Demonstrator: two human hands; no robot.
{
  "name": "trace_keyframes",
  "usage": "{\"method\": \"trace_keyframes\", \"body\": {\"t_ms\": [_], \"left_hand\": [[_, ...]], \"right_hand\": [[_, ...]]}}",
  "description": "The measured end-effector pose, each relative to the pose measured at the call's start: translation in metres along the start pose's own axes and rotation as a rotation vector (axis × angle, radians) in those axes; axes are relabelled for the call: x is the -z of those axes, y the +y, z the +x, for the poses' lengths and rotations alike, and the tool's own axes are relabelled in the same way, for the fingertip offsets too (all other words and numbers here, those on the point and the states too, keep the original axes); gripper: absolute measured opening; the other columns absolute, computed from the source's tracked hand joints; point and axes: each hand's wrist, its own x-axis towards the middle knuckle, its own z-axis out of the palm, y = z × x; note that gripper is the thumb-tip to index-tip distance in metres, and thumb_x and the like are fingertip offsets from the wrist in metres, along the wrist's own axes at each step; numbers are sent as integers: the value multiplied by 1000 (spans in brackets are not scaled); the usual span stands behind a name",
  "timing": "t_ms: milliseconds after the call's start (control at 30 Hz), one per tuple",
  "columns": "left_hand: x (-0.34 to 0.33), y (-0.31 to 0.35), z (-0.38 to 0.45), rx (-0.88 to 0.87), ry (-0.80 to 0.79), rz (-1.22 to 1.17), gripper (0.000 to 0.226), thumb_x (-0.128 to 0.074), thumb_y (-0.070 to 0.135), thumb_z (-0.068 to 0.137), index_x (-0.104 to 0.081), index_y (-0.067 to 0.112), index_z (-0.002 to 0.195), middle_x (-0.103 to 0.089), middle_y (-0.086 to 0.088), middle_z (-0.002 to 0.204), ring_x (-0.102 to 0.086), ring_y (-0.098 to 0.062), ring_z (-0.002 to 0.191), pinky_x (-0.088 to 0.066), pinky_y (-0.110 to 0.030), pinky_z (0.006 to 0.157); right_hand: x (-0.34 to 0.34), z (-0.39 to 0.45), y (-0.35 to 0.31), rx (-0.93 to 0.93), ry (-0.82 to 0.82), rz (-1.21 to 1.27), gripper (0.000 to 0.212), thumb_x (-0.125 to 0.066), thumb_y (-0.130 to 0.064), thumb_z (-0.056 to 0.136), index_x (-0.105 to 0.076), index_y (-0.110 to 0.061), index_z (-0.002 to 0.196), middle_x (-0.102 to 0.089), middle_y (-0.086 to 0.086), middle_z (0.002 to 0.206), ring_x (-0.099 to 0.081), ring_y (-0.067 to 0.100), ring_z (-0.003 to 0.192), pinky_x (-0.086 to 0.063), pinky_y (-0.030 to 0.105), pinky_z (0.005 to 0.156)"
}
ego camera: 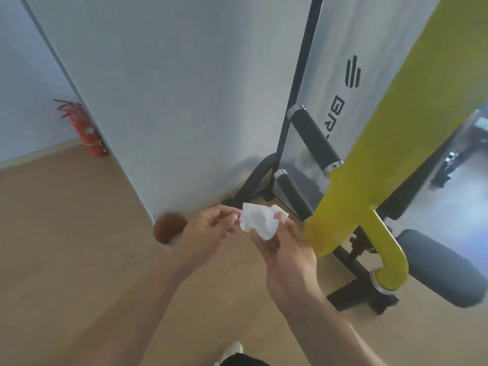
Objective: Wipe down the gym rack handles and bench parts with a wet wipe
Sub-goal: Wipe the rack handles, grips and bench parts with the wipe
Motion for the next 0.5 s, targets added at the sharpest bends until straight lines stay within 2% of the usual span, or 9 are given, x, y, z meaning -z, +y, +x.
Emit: {"method": "trace_keyframes", "body": {"t_ms": [100, 133, 200, 233, 300, 367, 400, 467, 500], "left_hand": [[-4, 13, 44, -60, -78, 52, 14, -63, 28, 97, -75, 31, 102, -77, 5, 95, -70, -14, 89, -51, -27, 83], [-8, 18, 55, -73, -85, 68, 13, -64, 32, 95, -75, 33, 102, -77, 7, 94, -70, -12, 90, -51, -22, 82], [-18, 31, 74, -96, -107, 77, 12, -66, 35, 94, -75, 35, 103, -77, 8, 91, -70, -9, 89, -50, -12, 79], [-23, 35, 83, -110, -125, 73, 13, -66, 37, 94, -74, 36, 105, -76, 8, 93, -70, -9, 90, -51, -15, 81], [-32, 45, 102, -157, -184, 80, 19, -64, 37, 96, -72, 32, 112, -75, 11, 101, -69, -6, 95, -55, -24, 90], [-37, 50, 123, -199, -258, 66, 22, -60, 35, 98, -70, 29, 118, -73, 13, 109, -68, -4, 100, -55, -29, 95], [-39, 51, 133, -209, -298, 67, 22, -59, 35, 99, -70, 29, 118, -73, 14, 110, -68, -5, 102, -55, -29, 97], [-41, 47, 152, -238, -404, 93, 22, -57, 35, 100, -71, 32, 116, -72, 14, 112, -67, -7, 104, -54, -22, 96], [-41, 43, 160, -256, -458, 113, 21, -56, 36, 100, -71, 34, 115, -72, 15, 112, -66, -6, 105, -53, -19, 96]], "right_hand": [[-22, 17, -11, 337, 133, -100, 18, -60, -19, 98, -72, -9, 106, -77, -4, 96, -71, 15, 97, -56, 21, 80], [-27, 23, -13, 473, 181, -181, 18, -61, -19, 98, -74, -10, 107, -77, -8, 97, -70, 15, 98, -55, 23, 83], [-34, 34, -12, 746, 275, -348, 20, -63, -17, 97, -74, -12, 113, -75, -2, 113, -68, 21, 112, -54, 36, 97], [-35, 41, -10, 859, 305, -453, 23, -62, -17, 97, -73, -13, 116, -72, 1, 121, -64, 21, 120, -50, 39, 103], [-30, 66, -4, 1027, 322, -795, 27, -59, -16, 98, -70, -7, 121, -62, -3, 133, -50, 7, 134, -40, 29, 112], [-22, 91, 7, 1014, 292, -1105, 29, -55, -16, 101, -69, -1, 121, -60, 6, 137, -42, 10, 139, -29, 19, 116], [-19, 100, 12, 961, 310, -1230, 33, -51, -21, 102, -69, -2, 122, -61, 12, 136, -43, 16, 138, -29, 22, 117], [-16, 108, 20, 912, 447, -1439, 39, -47, -31, 102, -70, -6, 121, -66, 12, 130, -54, 26, 130, -40, 41, 112], [-16, 109, 21, 881, 510, -1499, 34, -54, -27, 100, -70, -5, 121, -67, 12, 128, -59, 29, 125, -45, 48, 108]]}}
